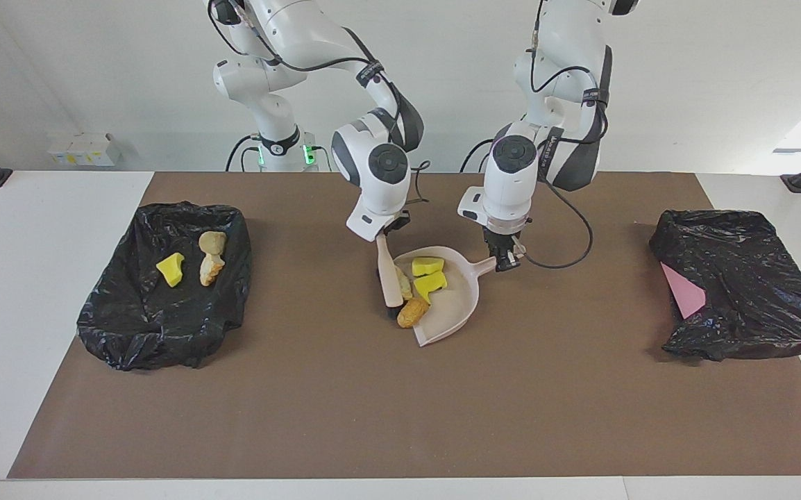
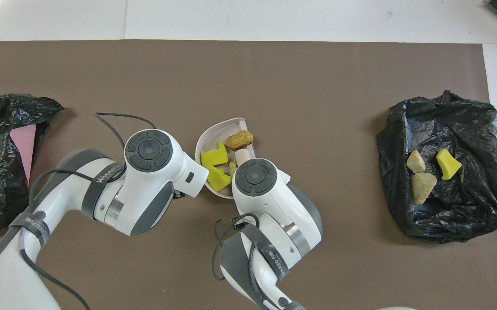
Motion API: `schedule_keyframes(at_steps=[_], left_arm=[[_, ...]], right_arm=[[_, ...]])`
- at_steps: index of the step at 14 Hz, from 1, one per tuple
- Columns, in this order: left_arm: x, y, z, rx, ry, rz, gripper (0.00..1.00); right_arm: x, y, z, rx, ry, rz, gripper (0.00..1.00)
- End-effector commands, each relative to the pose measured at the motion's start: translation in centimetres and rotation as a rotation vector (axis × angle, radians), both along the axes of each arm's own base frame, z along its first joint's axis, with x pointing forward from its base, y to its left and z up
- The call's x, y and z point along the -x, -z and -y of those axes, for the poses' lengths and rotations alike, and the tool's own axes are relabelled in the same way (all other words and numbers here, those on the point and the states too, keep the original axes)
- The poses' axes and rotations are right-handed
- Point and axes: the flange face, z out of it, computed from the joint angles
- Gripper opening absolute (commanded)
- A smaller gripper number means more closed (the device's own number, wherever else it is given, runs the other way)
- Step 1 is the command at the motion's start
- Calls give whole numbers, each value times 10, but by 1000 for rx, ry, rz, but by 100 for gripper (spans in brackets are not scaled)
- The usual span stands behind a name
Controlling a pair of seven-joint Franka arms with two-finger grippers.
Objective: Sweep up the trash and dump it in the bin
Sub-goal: 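Sweep the tan chunks into the dustpan with the right gripper's brush, then carry the loaded dustpan with the left gripper toward the nearby black bag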
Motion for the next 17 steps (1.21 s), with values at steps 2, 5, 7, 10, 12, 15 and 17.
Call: schedule_keyframes(at_steps=[2,5,7,10,12,15,17], left_arm=[[-1,1,-5,29,-7,39,0],[-16,-1,-25,43,-11,33,0],[-25,-4,-46,53,-6,24,0],[-32,-3,-62,66,2,14,0],[-34,-3,-66,67,7,14,0],[-46,-11,-90,77,26,14,0],[-58,-24,-116,102,10,8,0]], right_arm=[[6,-9,-15,26,47,-14,0],[7,-12,-14,65,167,-9,0],[14,-18,-16,92,190,-21,0],[19,-40,-13,81,196,-21,0],[29,-57,-13,80,205,-9,0],[74,-61,-25,108,278,-11,0],[108,-57,-28,110,288,-41,0]])
